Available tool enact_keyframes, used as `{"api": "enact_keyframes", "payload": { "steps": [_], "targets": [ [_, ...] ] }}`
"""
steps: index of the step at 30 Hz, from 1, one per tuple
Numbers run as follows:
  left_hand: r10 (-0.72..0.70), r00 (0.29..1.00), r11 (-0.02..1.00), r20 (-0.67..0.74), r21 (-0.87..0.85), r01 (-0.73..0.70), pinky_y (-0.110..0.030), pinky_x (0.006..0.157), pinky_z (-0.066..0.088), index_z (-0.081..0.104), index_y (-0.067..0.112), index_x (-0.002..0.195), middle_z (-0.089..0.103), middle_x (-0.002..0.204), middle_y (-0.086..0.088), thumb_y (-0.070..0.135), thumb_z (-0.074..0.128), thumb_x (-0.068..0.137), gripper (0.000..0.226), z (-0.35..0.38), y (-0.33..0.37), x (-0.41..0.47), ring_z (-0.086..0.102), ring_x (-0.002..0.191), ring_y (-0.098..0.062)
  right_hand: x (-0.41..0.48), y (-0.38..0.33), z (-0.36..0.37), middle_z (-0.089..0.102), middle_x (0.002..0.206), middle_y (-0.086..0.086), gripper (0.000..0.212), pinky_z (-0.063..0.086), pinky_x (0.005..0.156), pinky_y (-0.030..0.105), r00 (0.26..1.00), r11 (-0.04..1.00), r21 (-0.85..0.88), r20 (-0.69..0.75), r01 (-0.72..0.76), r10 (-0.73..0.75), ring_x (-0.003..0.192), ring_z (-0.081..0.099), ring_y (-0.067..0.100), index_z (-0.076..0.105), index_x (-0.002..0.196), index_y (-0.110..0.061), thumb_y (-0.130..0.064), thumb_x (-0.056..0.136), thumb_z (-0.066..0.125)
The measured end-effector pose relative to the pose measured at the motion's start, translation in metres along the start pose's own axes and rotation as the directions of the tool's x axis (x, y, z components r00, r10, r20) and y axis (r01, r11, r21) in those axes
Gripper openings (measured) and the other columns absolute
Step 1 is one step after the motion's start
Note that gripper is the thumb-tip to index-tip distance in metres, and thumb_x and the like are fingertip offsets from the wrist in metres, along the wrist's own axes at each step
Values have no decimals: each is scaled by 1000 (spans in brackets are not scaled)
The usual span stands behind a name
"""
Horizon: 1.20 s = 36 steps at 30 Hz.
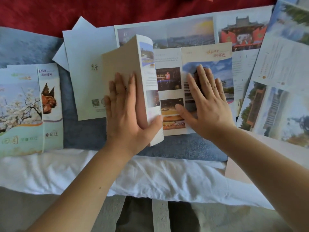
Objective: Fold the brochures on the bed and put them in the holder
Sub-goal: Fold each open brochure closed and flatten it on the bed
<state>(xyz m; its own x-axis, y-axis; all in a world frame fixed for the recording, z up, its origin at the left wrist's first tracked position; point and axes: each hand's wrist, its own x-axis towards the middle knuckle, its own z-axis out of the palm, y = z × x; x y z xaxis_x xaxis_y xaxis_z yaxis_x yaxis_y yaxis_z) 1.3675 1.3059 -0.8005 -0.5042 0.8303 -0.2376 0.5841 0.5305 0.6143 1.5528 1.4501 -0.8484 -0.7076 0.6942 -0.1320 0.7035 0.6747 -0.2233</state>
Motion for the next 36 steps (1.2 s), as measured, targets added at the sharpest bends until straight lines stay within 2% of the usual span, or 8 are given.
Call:
{"api": "enact_keyframes", "payload": {
  "steps": [2, 6, 10, 21, 24, 28, 32, 36],
  "targets": [
    [-4, 1000, 999, 1, 36, 4, -57, 127, -2, 0, 23, 164, -6, 172, -12, 65, 51, 78, 109, 10, 6, 3, -9, 159, -29, -6, 9, -3, -1, 174, 8, 83, 0, 130, 47, 1000, 1000, 8, 8, -14, 14, 160, -7, 25, 9, 166, -17, -65, 102, 32],
    [-5, 1000, 996, -2, 85, 5, -58, 126, -1, 0, 25, 164, -5, 172, -12, 55, 55, 79, 106, 24, 14, 9, -6, 159, -31, -25, 32, -9, -2, 173, 13, 81, -7, 128, 46, 992, 991, -35, 8, -126, 126, 159, -5, 34, 8, 166, -21, -67, 102, 27],
    [12, 1000, 993, -2, 115, -11, -56, 127, 0, 3, 24, 165, 0, 172, -15, 50, 56, 77, 106, 37, 27, 12, -1, 159, -34, -36, 46, -7, -1, 173, 13, 79, -10, 128, 48, 989, 988, -47, -23, -148, 147, 159, -7, 34, 8, 166, -23, -66, 103, 24],
    [-2, 1000, 966, 31, 260, -6, -57, 126, -6, 0, 32, 164, -7, 172, -13, 49, 55, 76, 105, 59, 48, 20, -11, 158, -34, -36, 50, 8, 6, 172, 16, 78, 1, 129, 52, 986, 993, -39, -130, -110, 104, 159, 2, 35, 14, 166, -19, -65, 105, 23],
    [15, 1000, 950, 23, 312, -22, -57, 125, -8, 4, 32, 165, -5, 172, -14, 54, 49, 78, 100, 67, 47, 21, -10, 158, -36, -36, 51, 10, 10, 171, 18, 77, 3, 128, 53, 981, 994, -31, -166, -106, 99, 159, 5, 37, 18, 165, -17, -64, 105, 25],
    [30, 999, 916, -27, 400, -17, -58, 125, -5, 10, 32, 164, -1, 172, -17, 65, 33, 91, 84, 79, 42, 22, -5, 158, -40, -36, 51, 12, 11, 171, 19, 76, 5, 128, 54, 976, 995, -27, -197, -99, 91, 159, 7, 37, 20, 165, -16, -63, 105, 27],
    [64, 994, 865, -87, 501, -12, -61, 125, 1, 13, 29, 165, 3, 171, -20, 61, 25, 100, 73, 93, 39, 22, 0, 157, -43, -36, 51, 14, 14, 170, 20, 76, 7, 128, 55, 970, 995, -25, -224, -97, 89, 159, 9, 38, 23, 164, -15, -62, 105, 30],
    [47, 988, 855, -146, 517, 36, -64, 124, 3, 14, 27, 165, 6, 170, -23, 55, 16, 103, 68, 107, 43, 21, 4, 156, -45, -36, 52, 16, 15, 170, 20, 76, 9, 127, 57, 967, 995, -18, -238, -95, 88, 158, 10, 38, 25, 164, -14, -61, 105, 34]
  ]
}}
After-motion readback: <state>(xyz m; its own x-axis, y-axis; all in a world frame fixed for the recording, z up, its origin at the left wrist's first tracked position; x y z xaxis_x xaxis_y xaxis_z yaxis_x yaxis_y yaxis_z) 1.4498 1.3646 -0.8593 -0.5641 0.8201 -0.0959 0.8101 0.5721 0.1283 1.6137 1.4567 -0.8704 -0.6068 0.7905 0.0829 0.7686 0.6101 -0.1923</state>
